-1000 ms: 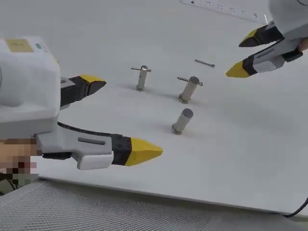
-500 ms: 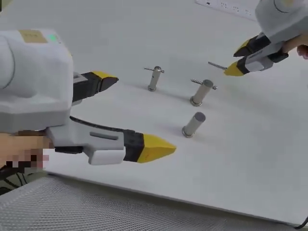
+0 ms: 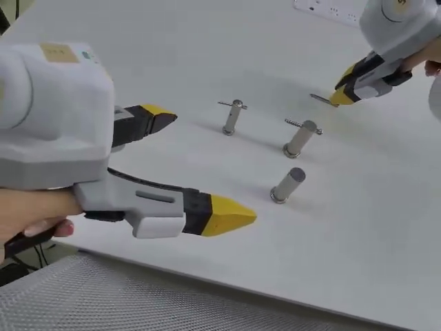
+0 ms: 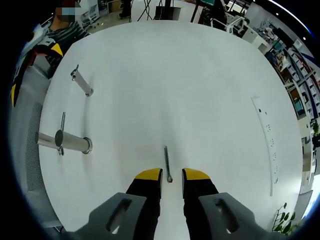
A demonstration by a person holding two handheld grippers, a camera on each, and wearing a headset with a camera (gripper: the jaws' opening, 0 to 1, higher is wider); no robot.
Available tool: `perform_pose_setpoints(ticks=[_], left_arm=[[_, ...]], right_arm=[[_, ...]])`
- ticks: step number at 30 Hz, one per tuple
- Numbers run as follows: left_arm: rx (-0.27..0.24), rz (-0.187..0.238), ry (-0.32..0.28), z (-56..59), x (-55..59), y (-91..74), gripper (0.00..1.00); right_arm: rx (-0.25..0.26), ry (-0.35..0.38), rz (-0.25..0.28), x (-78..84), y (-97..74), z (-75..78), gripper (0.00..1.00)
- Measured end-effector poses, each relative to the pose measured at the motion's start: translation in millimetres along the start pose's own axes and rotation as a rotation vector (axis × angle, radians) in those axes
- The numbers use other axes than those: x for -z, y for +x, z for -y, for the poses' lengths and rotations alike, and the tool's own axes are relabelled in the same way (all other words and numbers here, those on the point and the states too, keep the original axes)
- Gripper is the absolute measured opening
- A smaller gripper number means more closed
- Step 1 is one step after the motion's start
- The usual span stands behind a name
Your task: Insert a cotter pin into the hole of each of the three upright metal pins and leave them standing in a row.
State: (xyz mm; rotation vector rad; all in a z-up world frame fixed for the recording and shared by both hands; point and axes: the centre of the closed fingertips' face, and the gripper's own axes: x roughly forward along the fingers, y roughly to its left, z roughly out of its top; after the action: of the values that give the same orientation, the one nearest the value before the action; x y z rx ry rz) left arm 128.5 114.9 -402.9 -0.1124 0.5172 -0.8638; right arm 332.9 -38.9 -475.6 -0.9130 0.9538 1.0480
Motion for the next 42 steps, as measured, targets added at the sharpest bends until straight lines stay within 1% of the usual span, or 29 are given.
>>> perform_pose_setpoints(ticks=[2,6,11,12,13,14,15,20,23,25,28,30,32,33,34,35,37,40,42], left_arm=[[-0.001,-0.001,-0.001,-0.5,0.0,-0.5,0.97],[-0.004,-0.009,0.0,4.9,-0.9,1.3,0.97],[-0.001,-0.01,-0.005,7.1,-1.1,0.2,0.96],[0.001,-0.011,-0.005,8.7,-1.2,1.0,0.96],[0.002,-0.013,-0.004,9.9,-1.4,1.8,0.96],[0.003,-0.015,-0.003,11.2,-1.4,2.7,0.96],[0.005,-0.016,-0.002,12.1,-1.5,3.2,0.96],[0.022,-0.022,0.0,15.2,-1.9,5.1,0.96],[0.028,-0.027,0.002,14.8,-1.5,5.8,0.96],[0.03,-0.028,0.002,15.1,-1.4,6.0,0.96],[0.01,-0.034,0.001,10.6,-0.3,5.8,0.96],[0.006,-0.036,0.004,9.6,0.3,5.4,0.96],[0.004,-0.033,0.0,9.5,0.1,5.2,0.96],[0.005,-0.031,-0.002,9.5,-0.1,4.9,0.96],[0.004,-0.032,-0.001,8.5,0.1,3.9,0.96],[0.003,-0.034,0.003,8.5,0.1,3.8,0.96],[0.001,-0.041,0.012,9.1,0.1,3.8,0.96],[0.004,-0.04,0.017,9.3,-0.8,3.2,0.96],[0.004,-0.04,0.023,10.5,-1.9,3.3,0.95]], right_arm=[[-0.011,0.002,0.0,-0.4,-0.3,-2.2,0.1],[-0.033,-0.015,-0.019,3.0,3.5,-2.7,0.09],[-0.037,-0.05,-0.063,10.1,9.6,-8.6,0.05],[-0.045,-0.055,-0.075,12.5,12.6,-5.9,0.04],[-0.055,-0.05,-0.057,7.9,12.9,-3.5,0.02],[-0.052,-0.042,-0.061,8.3,12.5,-3.2,0.0],[-0.063,-0.048,-0.067,8.1,13.2,-5.1,0.0],[-0.048,-0.084,-0.09,7.5,13.9,-6.5,0.0],[-0.023,-0.09,-0.11,7.3,14.0,-7.1,0.0],[-0.022,-0.139,-0.116,7.6,13.8,-7.0,0.0],[-0.023,-0.117,-0.12,8.5,13.4,-6.6,0.0],[-0.021,-0.104,-0.109,9.2,12.7,-6.6,0.0],[-0.008,-0.065,-0.102,9.4,12.4,-6.8,0.0],[-0.006,-0.07,-0.101,9.7,12.0,-7.3,0.0],[-0.004,-0.099,-0.1,9.5,12.5,-7.0,0.0],[-0.004,-0.146,-0.097,8.3,13.3,-5.7,0.0],[0.003,-0.123,-0.116,10.2,12.9,-7.3,0.0],[0.004,-0.135,-0.13,11.0,10.2,-12.2,0.0],[-0.004,-0.157,-0.129,9.9,5.4,-20.8,0.0]])
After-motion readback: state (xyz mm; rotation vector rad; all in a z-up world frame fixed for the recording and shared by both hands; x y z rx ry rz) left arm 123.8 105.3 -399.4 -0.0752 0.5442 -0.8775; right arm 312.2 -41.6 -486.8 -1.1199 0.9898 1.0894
